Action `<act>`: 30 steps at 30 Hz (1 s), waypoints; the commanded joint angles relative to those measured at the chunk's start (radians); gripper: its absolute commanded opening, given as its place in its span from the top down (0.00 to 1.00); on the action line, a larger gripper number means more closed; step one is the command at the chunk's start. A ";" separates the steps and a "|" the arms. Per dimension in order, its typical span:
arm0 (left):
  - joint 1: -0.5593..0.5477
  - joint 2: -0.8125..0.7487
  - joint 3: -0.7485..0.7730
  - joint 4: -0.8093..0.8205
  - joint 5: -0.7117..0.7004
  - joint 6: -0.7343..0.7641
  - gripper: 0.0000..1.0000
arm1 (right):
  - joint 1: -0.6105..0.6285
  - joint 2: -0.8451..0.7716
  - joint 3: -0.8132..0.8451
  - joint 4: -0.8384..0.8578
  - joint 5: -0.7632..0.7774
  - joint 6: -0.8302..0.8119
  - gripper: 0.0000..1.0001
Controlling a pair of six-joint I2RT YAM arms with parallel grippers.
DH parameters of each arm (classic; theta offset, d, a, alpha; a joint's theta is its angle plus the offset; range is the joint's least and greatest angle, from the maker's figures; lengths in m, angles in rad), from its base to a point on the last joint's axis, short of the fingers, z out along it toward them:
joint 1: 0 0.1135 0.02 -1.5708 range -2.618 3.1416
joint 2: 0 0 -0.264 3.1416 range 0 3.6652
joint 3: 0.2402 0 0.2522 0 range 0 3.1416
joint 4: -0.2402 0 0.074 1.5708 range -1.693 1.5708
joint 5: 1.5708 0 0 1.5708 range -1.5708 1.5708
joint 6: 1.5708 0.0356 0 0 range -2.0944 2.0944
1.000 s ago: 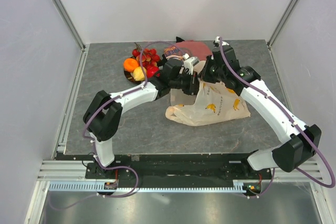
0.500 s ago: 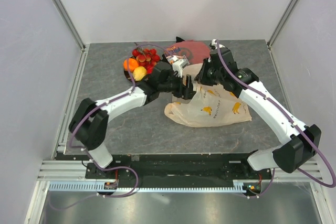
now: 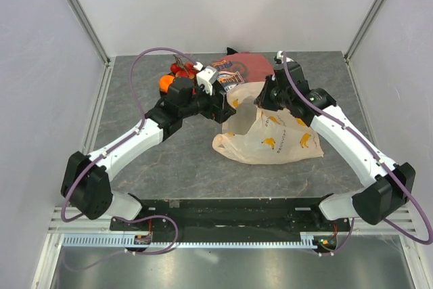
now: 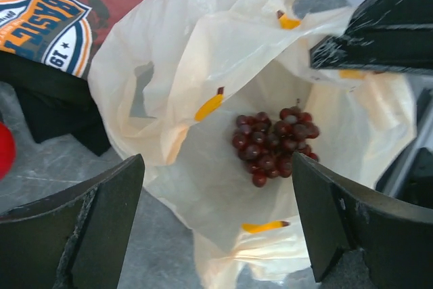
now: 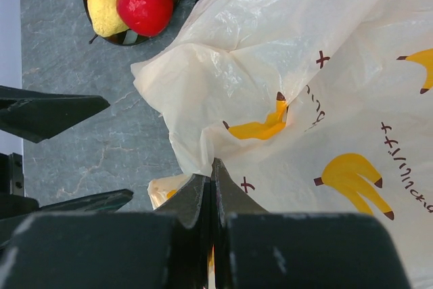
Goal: Place the fruits into the plastic bag
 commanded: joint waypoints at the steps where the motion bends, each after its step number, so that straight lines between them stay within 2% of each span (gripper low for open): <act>1: -0.002 0.062 0.024 0.044 -0.053 0.158 0.04 | -0.008 -0.037 -0.009 0.016 0.018 -0.009 1.00; 11: -0.002 0.276 0.143 0.145 -0.038 0.150 0.02 | -0.016 -0.028 -0.003 -0.010 0.022 -0.011 1.00; 13: -0.002 0.312 0.171 0.162 -0.019 0.136 0.05 | -0.017 -0.022 -0.003 -0.014 0.022 -0.015 1.00; 15: -0.002 0.344 0.197 0.160 0.020 0.124 0.22 | -0.020 -0.017 0.002 -0.021 0.027 -0.023 1.00; 16: -0.002 0.347 0.199 0.167 0.033 0.113 0.39 | -0.024 -0.009 0.004 -0.026 0.037 -0.028 1.00; 17: -0.002 0.345 0.196 0.174 0.041 0.107 0.70 | -0.025 -0.005 0.007 -0.030 0.044 -0.043 1.00; 20: -0.001 0.326 0.179 0.159 0.067 0.103 0.98 | -0.036 0.026 0.027 -0.037 0.054 -0.072 1.00; 24: 0.005 0.249 0.165 0.070 0.143 0.075 0.99 | -0.039 0.098 0.089 -0.037 0.068 -0.132 1.00; 30: 0.005 0.109 0.105 0.018 0.389 -0.167 0.98 | -0.042 0.202 0.197 -0.037 0.136 -0.227 0.97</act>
